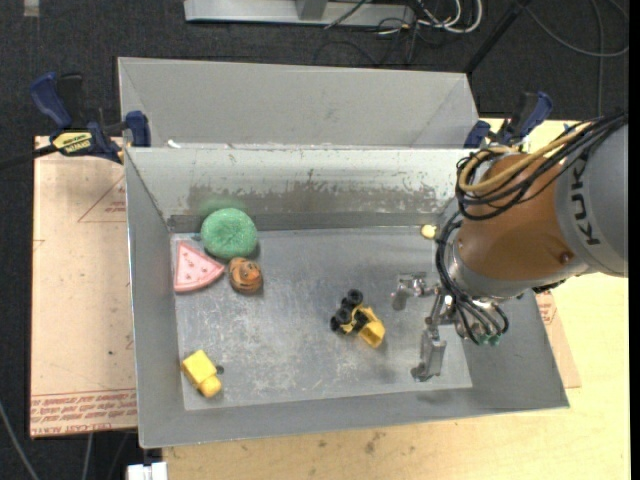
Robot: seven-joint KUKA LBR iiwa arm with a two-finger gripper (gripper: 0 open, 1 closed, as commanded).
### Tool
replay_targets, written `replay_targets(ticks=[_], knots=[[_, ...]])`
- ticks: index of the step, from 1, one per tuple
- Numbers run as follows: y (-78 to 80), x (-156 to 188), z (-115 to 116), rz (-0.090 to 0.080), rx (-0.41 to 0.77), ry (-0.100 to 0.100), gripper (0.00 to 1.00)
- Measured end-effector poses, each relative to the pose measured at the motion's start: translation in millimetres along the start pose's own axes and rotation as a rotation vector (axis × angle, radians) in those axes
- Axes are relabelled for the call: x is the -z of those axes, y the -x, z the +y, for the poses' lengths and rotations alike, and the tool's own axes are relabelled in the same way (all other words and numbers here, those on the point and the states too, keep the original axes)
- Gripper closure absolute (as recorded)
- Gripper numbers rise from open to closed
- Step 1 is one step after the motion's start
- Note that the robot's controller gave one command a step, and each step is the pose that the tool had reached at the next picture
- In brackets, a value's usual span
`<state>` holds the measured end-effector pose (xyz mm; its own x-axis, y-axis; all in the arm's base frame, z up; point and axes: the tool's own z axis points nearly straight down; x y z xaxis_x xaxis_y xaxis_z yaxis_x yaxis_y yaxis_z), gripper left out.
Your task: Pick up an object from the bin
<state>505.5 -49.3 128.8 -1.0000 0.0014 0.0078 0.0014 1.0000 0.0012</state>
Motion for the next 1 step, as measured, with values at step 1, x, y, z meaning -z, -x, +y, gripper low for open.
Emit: replay_targets(ticks=[1], knots=[[2.0,4.2,0.1,-0.008,0.002,-0.001,0.0]])
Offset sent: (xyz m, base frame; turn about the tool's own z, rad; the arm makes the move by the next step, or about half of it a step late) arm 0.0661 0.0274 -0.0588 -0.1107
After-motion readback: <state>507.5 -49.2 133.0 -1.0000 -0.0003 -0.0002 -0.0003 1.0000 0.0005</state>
